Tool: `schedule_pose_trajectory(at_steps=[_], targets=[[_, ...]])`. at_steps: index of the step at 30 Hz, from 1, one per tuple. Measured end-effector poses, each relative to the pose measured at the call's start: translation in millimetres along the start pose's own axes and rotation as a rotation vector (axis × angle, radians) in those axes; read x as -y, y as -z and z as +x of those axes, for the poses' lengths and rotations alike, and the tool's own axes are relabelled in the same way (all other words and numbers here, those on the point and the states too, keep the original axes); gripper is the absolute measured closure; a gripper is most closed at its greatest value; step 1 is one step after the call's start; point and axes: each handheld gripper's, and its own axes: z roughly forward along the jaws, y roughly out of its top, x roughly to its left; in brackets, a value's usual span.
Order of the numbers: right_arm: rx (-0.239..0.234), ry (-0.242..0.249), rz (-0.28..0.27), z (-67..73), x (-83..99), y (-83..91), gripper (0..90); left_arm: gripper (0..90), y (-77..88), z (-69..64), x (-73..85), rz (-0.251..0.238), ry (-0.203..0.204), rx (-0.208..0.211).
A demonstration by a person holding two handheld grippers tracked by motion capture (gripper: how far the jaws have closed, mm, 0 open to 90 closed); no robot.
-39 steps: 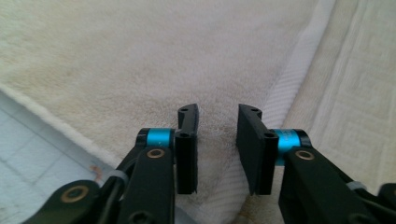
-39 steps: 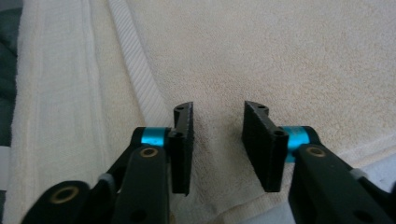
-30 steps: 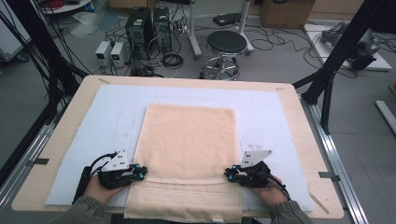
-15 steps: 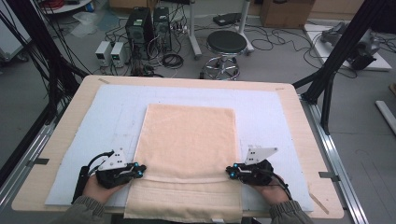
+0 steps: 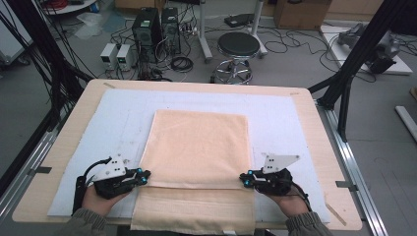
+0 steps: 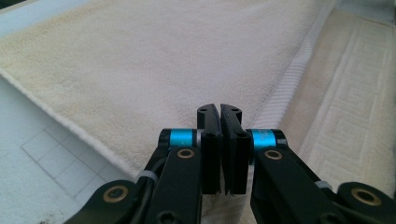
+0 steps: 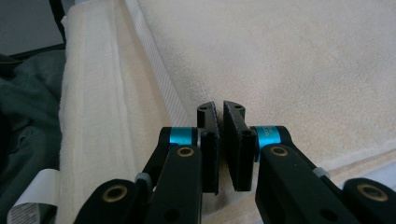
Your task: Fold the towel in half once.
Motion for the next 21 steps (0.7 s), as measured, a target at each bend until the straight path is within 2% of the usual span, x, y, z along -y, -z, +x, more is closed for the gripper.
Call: schedule_pose_trajectory(at_steps=[8,14,16,17,18,19,21], targets=[[-0.009,0.037,-0.017,16.4,-11.8,16.0,85.1,86.6,18.9,-18.2,-4.4,-0.009,-0.025,0.008],[-0.043,0.077,-0.029,44.8,-15.9,38.8,85.2,86.7,40.8,-46.6,-8.2,-0.009,-0.054,0.044],[-0.078,0.089,-0.030,57.5,-14.5,45.7,85.2,86.6,46.8,-55.7,-7.1,0.004,-0.062,0.063],[-0.112,0.093,-0.022,64.9,-11.9,48.4,83.8,86.5,49.0,-59.5,-5.4,0.008,-0.063,0.076],[-0.148,0.095,-0.024,69.6,-9.1,49.1,78.9,85.2,51.0,-62.3,-3.3,0.013,-0.064,0.084],[-0.180,0.089,-0.020,73.0,-6.2,49.4,72.3,81.0,52.3,-64.3,-1.0,0.012,-0.052,0.081],[-0.181,0.076,-0.012,75.8,-1.5,49.3,68.0,69.1,53.3,-63.2,2.4,0.017,-0.029,0.077]])
